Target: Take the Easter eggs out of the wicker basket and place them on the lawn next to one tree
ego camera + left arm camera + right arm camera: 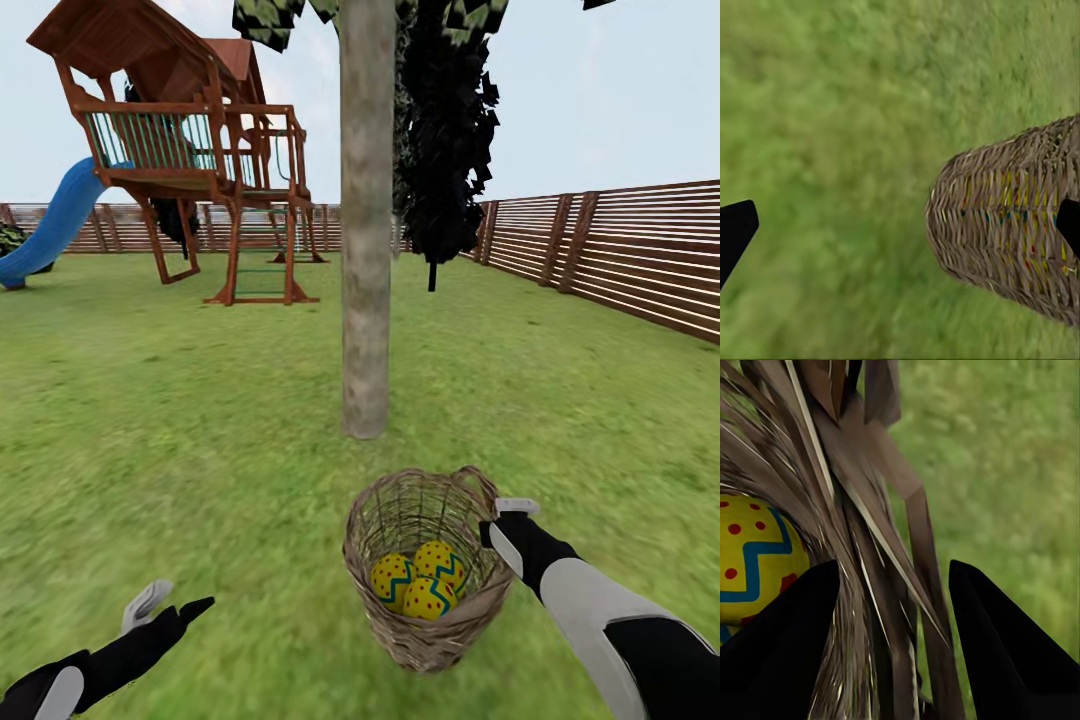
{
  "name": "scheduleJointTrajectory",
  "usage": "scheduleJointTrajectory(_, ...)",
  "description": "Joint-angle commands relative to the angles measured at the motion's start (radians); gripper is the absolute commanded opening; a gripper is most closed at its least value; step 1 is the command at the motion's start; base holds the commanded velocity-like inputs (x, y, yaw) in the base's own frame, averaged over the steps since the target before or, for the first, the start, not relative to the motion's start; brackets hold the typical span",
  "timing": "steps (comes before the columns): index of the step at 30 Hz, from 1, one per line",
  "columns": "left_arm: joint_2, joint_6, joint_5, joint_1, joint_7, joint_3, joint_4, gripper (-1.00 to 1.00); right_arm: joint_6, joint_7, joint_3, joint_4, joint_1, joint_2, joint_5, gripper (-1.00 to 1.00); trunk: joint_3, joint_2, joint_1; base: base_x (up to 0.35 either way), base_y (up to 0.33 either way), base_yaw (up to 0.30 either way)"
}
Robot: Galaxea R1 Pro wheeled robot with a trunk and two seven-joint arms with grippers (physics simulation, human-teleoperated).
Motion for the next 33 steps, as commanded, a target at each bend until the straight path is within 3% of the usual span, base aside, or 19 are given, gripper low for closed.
scheduleJointTrajectory(1, 0.000, 0.008, 0.003, -0.001, -0.002, 0.002, -0.001, 1.00, 0.004, -0.005, 0.006, -0.003, 0.000, -0.001, -0.013, -1.00, -0.001, 0.000, 0.000, 0.335, -0.130, 0.000)
scheduleJointTrajectory(10, 0.000, 0.008, 0.003, -0.001, -0.003, 0.002, -0.001, 1.00, 0.003, -0.005, 0.006, -0.002, 0.000, -0.002, -0.012, -1.00, -0.001, 0.000, 0.000, 0.335, -0.114, 0.000)
scheduleJointTrajectory(33, 0.000, 0.008, 0.003, -0.001, -0.003, 0.002, -0.001, 1.00, 0.002, -0.005, 0.006, -0.003, 0.000, -0.003, -0.012, -1.00, -0.001, 0.000, 0.000, 0.335, -0.001, 0.000)
